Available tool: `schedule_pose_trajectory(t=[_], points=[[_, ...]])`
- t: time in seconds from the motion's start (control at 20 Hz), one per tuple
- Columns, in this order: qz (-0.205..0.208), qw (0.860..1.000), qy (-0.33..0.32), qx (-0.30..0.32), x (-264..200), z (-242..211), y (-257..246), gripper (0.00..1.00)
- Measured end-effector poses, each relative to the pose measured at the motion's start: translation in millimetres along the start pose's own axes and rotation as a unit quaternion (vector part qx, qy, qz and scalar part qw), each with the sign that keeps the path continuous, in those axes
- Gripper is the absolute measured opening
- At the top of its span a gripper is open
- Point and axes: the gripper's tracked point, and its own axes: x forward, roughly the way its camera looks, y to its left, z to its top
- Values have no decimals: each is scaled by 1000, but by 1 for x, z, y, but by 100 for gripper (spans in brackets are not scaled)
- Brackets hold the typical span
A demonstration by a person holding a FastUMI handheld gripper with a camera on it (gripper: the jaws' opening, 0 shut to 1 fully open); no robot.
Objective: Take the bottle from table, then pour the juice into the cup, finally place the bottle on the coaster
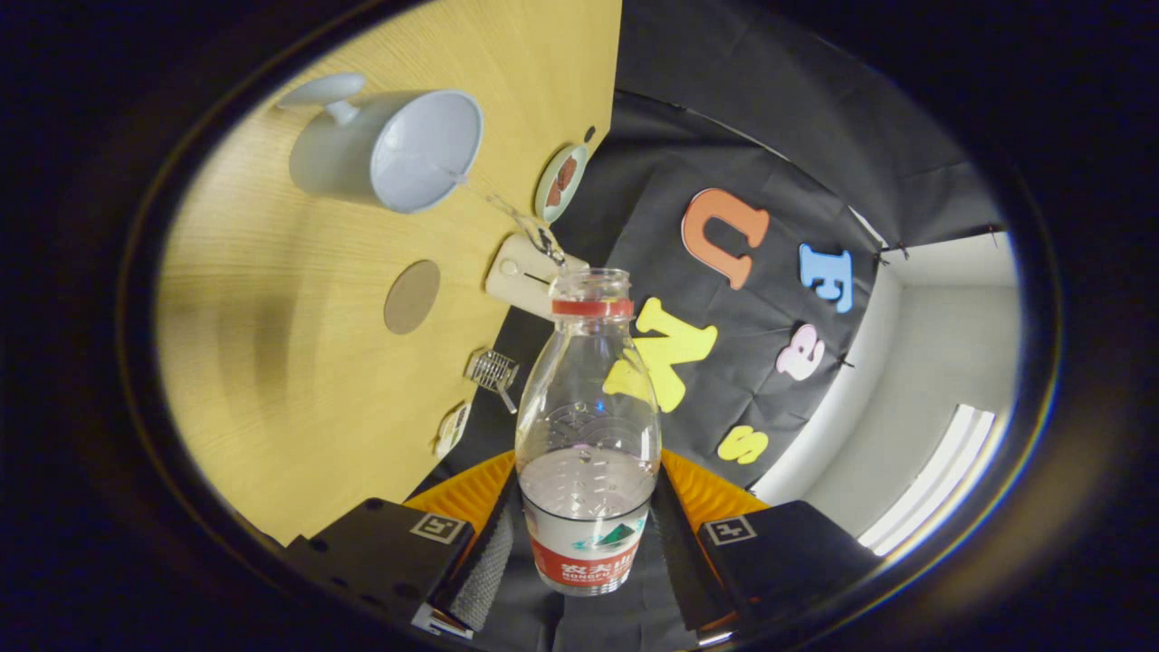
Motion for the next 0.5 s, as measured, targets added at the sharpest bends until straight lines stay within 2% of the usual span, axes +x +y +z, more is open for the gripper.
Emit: schedule_pose_trajectory(t=[0.5], points=[[-2,1000,16,-18,-5,-8,-17,81]])
